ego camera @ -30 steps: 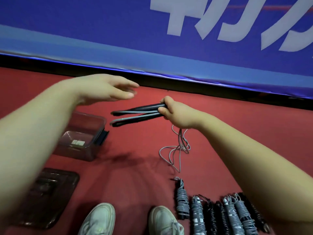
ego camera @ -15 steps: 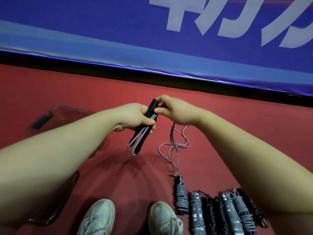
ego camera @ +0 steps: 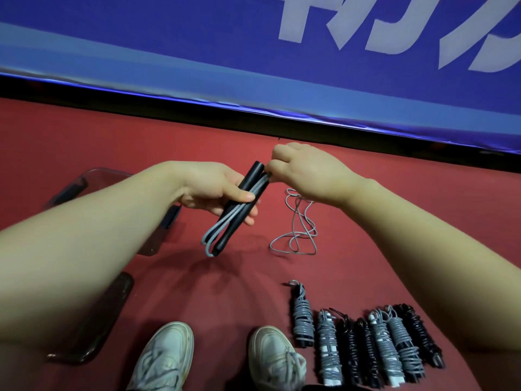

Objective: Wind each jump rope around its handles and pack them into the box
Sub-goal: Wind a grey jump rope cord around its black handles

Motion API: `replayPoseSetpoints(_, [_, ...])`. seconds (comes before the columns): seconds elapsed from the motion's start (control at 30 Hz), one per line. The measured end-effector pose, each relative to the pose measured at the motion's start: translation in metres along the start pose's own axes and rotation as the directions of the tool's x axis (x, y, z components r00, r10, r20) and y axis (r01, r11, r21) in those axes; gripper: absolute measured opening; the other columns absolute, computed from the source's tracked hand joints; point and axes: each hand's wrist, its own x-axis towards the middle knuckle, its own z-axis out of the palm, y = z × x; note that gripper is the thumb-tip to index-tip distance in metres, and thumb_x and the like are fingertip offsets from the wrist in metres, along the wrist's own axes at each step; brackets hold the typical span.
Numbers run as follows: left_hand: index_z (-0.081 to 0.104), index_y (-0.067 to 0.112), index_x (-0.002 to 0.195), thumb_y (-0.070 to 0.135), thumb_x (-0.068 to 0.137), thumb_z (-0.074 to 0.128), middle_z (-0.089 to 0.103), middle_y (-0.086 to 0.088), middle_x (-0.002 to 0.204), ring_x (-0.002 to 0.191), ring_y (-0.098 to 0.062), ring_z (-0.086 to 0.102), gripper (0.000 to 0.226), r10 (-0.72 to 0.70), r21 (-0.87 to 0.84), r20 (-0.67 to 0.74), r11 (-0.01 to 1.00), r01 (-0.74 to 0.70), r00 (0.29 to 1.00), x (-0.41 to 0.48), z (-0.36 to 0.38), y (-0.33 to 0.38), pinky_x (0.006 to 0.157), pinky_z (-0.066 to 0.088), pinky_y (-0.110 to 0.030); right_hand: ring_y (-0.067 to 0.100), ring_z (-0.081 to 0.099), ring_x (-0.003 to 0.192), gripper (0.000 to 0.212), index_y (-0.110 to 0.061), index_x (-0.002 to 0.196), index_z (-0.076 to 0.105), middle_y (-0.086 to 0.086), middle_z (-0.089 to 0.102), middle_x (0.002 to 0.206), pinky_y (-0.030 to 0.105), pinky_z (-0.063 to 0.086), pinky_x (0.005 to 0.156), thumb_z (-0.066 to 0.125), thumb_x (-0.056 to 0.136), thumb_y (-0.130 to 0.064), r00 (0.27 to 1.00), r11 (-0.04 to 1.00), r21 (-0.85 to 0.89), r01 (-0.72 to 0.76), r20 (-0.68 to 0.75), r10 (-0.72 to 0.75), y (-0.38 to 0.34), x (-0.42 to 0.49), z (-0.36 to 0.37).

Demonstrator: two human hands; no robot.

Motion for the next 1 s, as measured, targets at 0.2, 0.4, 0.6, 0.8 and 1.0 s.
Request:
replayPoseSetpoints(0.2, [0.060, 0.004, 0.102, 0.008, 0.095, 0.047, 0.074, -0.010, 0.091, 0.081, -0.020, 0.072, 0.015, 0.047, -0.134, 0.031, 0.990, -0.042, 0.998, -0.002, 0.007, -0.001, 0.064, 0.057, -0.024, 0.032, 0.056, 0.060, 0.029, 0.004, 0.093, 0.068, 0.018, 0.059, 0.075, 0.032, 0.047, 0.054, 0.049, 0.089, -0.017, 0.976, 0.998, 0.015, 0.057, -0.209, -0.052, 0.006, -0.003, 0.005])
replayPoseSetpoints(0.4, [0.061, 0.007, 0.097, 0.009, 0.093, 0.050, 0.072, -0.004, 0.081, 0.074, -0.018, 0.072, 0.011, 0.030, -0.047, 0.009, 0.998, -0.029, 1.000, 0.001, -0.002, -0.002, 0.064, 0.057, -0.024, 0.033, 0.058, 0.065, 0.039, 0.005, 0.116, 0.063, 0.019, 0.060, 0.082, 0.032, 0.048, 0.058, 0.040, 0.089, -0.012, 0.980, 0.997, 0.034, 0.068, -0.192, -0.060, 0.009, -0.011, 0.005])
replayPoseSetpoints(0.6, [0.058, 0.007, 0.099, 0.011, 0.084, 0.054, 0.069, -0.002, 0.079, 0.073, -0.018, 0.070, 0.016, 0.052, 0.068, 0.205, 0.995, -0.068, 0.977, -0.005, 0.002, 0.001, 0.062, 0.055, -0.024, 0.032, 0.058, 0.074, 0.047, -0.004, 0.119, 0.062, 0.015, 0.059, 0.085, 0.034, 0.049, 0.060, 0.033, 0.084, -0.017, 0.993, 0.988, 0.156, -0.016, -0.113, 0.034, 0.009, -0.010, 0.000])
replayPoseSetpoints(0.8, [0.056, 0.005, 0.100, 0.010, 0.082, 0.061, 0.070, 0.000, 0.081, 0.075, -0.017, 0.070, 0.020, 0.103, 0.080, 0.362, 0.987, -0.141, 0.926, -0.009, 0.005, 0.010, 0.073, 0.058, -0.030, 0.016, 0.057, 0.078, 0.028, -0.008, 0.102, 0.063, 0.002, 0.062, 0.087, 0.025, 0.044, 0.078, 0.041, 0.090, -0.023, 0.930, 0.726, 0.628, -0.281, -0.007, 0.366, -0.004, -0.003, 0.011])
replayPoseSetpoints(1.0, [0.058, 0.004, 0.095, 0.011, 0.077, 0.057, 0.068, -0.006, 0.078, 0.074, -0.022, 0.069, 0.020, 0.207, -0.045, 0.171, 0.978, -0.202, 0.963, -0.015, -0.008, 0.012, 0.068, 0.057, -0.029, 0.002, 0.043, 0.047, 0.023, -0.012, 0.088, 0.055, 0.002, 0.046, 0.066, 0.013, 0.037, 0.050, 0.037, 0.100, -0.007, 0.830, 0.190, 0.921, -0.340, 0.199, 0.521, -0.018, -0.004, 0.020])
